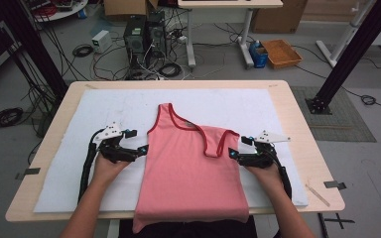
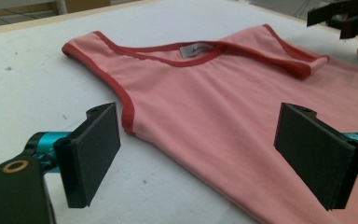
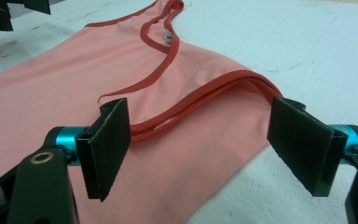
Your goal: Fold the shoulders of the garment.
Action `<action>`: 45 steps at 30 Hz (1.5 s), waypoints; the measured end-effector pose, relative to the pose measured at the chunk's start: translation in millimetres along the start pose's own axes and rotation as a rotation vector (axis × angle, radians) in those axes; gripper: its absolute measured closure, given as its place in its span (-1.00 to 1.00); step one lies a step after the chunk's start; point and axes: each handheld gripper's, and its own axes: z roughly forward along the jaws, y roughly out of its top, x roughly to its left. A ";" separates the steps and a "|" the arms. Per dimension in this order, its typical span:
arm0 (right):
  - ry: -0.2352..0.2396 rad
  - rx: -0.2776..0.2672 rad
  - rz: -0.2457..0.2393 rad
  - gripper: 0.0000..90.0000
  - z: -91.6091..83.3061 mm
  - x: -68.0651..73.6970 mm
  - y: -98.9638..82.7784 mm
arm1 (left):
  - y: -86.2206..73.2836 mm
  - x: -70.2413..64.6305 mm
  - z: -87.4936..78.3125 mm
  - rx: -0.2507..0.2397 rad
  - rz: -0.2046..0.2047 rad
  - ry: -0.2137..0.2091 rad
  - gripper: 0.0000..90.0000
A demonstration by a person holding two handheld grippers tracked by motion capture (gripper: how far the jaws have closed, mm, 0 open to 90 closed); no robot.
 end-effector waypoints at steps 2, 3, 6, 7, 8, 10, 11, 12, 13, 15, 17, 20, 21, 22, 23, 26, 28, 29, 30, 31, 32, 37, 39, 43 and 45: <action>0.001 -0.002 0.004 -0.52 -0.3 -1.1 -0.1 | 2.5 -0.5 1.0 -0.018 -0.010 0.003 -0.68; 0.003 -0.005 0.009 -0.52 -0.2 -1.4 -0.1 | 3.7 0.2 1.4 -0.012 -0.015 0.002 -0.68; 0.002 -0.004 0.016 -0.52 -0.6 -2.1 -0.2 | 9.9 0.2 4.0 0.000 -0.017 0.014 -0.68; 0.003 -0.003 0.019 -0.52 -0.7 -2.2 -0.1 | 12.1 0.0 4.6 0.003 -0.020 0.014 -0.68; 0.004 -0.007 0.018 -0.53 -0.6 -2.6 -0.2 | 14.1 0.0 5.5 0.002 -0.023 0.013 -0.68; 0.002 -0.008 0.023 -0.53 -0.8 -2.9 -0.2 | 18.5 0.5 8.0 0.007 -0.028 0.011 -0.68; 0.003 -0.008 0.025 -0.53 -0.9 -2.9 -0.2 | 20.3 0.9 9.6 0.002 -0.028 0.013 -0.68; 0.002 -0.007 0.024 -0.53 -0.8 -2.9 -0.2 | 21.2 2.0 10.5 -0.006 -0.037 0.012 -0.68; 0.002 -0.008 0.024 -0.53 -0.8 -2.9 -0.2 | 21.9 3.5 12.7 0.000 -0.052 0.008 -0.68; 0.003 -0.007 0.023 -0.53 -0.8 -2.9 -0.2 | 23.3 6.4 16.6 0.018 -0.054 0.013 -0.68; 0.003 -0.006 0.026 -0.53 -0.9 -3.0 -0.2 | 25.1 9.3 20.4 0.028 -0.060 0.013 -0.68; 0.004 -0.008 0.033 -0.53 -1.0 -3.8 -0.3 | 28.7 13.4 24.8 0.022 -0.063 0.020 -0.68; 0.004 -0.009 0.035 -0.53 -0.9 -3.9 -0.2 | 29.4 15.1 26.1 0.022 -0.082 0.016 -0.68; 0.005 -0.009 0.036 -0.53 -0.8 -4.1 -0.3 | 30.6 17.4 27.7 0.039 -0.080 0.013 -0.68; 0.006 -0.008 0.037 -0.53 -0.9 -4.3 -0.2 | 31.9 18.7 29.5 0.049 -0.080 0.020 -0.68; 0.007 -0.008 0.037 -0.53 -0.9 -4.3 -0.2 | 38.0 22.3 33.7 0.062 -0.071 0.028 -0.68; 0.009 -0.009 0.039 -0.53 -0.9 -4.6 -0.2 | 39.9 25.3 36.8 0.061 -0.091 0.029 -0.68; 0.011 -0.008 0.047 -0.53 -0.9 -4.9 -0.3 | 40.8 26.7 39.5 0.077 -0.094 0.028 -0.68; 0.009 -0.010 0.050 -0.53 -1.0 -5.3 -0.2 | 41.9 28.1 42.3 0.089 -0.086 0.034 -0.68; 0.011 -0.010 0.055 -0.53 -1.1 -5.5 -0.4 | 43.5 29.0 44.8 0.097 -0.082 0.039 -0.68; 0.012 -0.010 0.055 -0.53 -1.2 -5.9 -0.3 | 46.3 29.8 48.3 0.104 -0.081 0.036 -0.68; 0.013 -0.010 0.056 -0.53 -1.3 -6.0 -0.3 | 58.4 32.6 63.5 0.131 -0.067 0.050 -0.68; 0.014 -0.011 0.057 -0.53 -1.2 -6.2 -0.3 | 62.4 35.6 70.3 0.143 -0.067 0.054 -0.68; 0.017 -0.011 0.062 -0.53 -1.2 -6.6 -0.4 | 68.4 42.4 84.2 0.175 -0.076 0.061 -0.68; 0.020 -0.010 0.068 -0.53 -1.4 -6.7 -0.4 | 71.2 45.4 90.9 0.190 -0.077 0.058 -0.68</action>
